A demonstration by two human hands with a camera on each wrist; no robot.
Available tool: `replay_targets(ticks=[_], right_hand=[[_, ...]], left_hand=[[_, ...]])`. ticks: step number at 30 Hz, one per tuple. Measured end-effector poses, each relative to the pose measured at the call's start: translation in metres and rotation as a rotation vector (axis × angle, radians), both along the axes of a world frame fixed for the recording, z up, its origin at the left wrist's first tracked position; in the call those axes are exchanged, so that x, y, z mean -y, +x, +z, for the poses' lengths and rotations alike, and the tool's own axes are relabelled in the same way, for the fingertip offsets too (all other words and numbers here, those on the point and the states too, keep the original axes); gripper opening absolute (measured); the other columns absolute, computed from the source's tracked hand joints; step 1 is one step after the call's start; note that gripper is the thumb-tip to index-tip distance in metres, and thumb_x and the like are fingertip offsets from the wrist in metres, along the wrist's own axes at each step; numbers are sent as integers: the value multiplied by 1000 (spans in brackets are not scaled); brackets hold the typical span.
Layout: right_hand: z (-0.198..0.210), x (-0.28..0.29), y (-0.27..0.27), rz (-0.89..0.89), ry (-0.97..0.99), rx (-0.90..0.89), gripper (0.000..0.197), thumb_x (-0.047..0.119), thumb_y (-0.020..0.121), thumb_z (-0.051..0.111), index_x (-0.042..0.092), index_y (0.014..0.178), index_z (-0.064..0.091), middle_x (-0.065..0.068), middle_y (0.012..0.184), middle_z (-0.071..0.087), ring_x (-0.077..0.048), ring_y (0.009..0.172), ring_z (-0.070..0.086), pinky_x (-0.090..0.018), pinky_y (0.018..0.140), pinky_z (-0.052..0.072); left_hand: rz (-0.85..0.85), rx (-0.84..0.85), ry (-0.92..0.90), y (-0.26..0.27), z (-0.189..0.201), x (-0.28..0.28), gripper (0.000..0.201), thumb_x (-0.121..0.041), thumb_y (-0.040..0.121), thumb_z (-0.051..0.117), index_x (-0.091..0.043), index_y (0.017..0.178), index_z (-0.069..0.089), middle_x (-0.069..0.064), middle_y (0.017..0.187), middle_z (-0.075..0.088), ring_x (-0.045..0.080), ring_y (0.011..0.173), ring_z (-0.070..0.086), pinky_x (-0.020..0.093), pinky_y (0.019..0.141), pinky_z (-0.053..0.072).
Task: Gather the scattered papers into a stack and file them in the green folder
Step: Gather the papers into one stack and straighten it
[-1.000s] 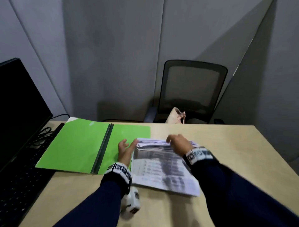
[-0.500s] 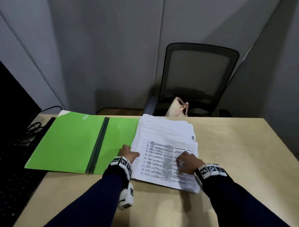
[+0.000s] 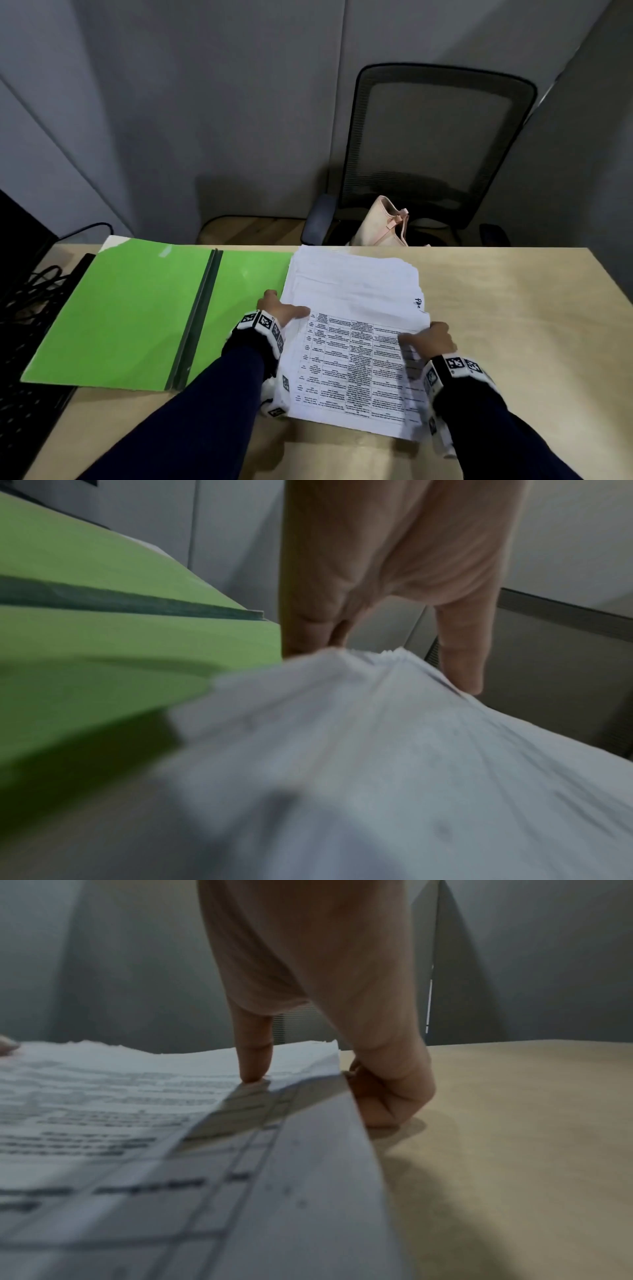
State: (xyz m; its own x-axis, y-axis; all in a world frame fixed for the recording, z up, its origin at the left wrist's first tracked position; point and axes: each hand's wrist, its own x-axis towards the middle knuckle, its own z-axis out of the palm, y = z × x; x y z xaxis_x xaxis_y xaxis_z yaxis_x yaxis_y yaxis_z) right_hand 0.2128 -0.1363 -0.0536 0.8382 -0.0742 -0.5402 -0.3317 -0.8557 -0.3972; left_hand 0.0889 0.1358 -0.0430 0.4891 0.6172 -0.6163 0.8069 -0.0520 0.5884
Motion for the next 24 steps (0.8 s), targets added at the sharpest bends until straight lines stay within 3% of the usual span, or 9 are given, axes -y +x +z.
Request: replay_targets(ticks=[3,6,9,12,15,16,18,20,24], right_hand=[[2,-8,-1,44,-73,-11,69,28,71,77,-2,122,41,-19,124,53,-36,118,49,-37,100,37],[2,-9,-2,81,-81,-30,64,28,72,74,0,120,43,-17,122,53,-35,116,49,-35,96,38],[0,-2,-1,123,-87,-12,67,35,71,74,1,121,43,-18,123,49,-35,116,47,-36,98,36],[-5,8,0,144,-26,-4,67,40,69,76,3,117,48,-18,118,50,-35,111,49,-37,94,37],[-8,23,4,120,243,-19,53,43,61,82,7,92,58,-10,91,61,-24,82,59,-36,73,44],[-6,27,2,82,362,-29,48,38,61,83,8,90,60,-9,90,66,-23,79,62,-36,72,49],[5,33,-5,6,616,-51,29,14,71,79,8,95,63,-12,93,71,-23,80,66,-34,72,54],[15,36,-16,-33,856,-105,37,-10,74,68,6,107,61,-6,89,74,-21,83,68,-25,68,56],[26,44,-38,-60,1116,-145,56,-20,72,62,20,111,59,3,87,77,-14,82,73,-20,61,57]], left_hand=[[74,69,-144,3,1,-2,98,-30,52,89,-7,134,42,10,130,56,29,115,57,38,99,47],[100,186,-250,4,-2,-2,56,-11,49,87,-7,101,69,10,103,73,28,97,68,44,97,51],[71,291,-303,-1,10,4,36,14,66,73,-3,98,69,12,91,72,31,94,67,42,92,51],[-7,383,-304,-7,22,8,35,16,69,70,-13,88,68,15,96,72,35,97,68,48,94,51],[-19,464,-341,-17,32,10,37,18,72,67,-15,88,66,10,92,73,33,96,67,46,93,50],[-28,492,-358,-22,37,11,37,19,73,65,-14,89,65,5,87,75,30,92,68,43,91,51],[-73,527,-394,-31,49,13,37,19,75,64,-14,93,65,-1,84,76,25,88,68,39,90,52],[-114,543,-403,-40,61,14,39,18,74,66,-13,98,64,5,95,75,26,93,68,39,93,52],[-160,586,-440,-57,84,19,49,9,63,72,-7,108,63,21,113,68,33,106,65,45,97,50]])
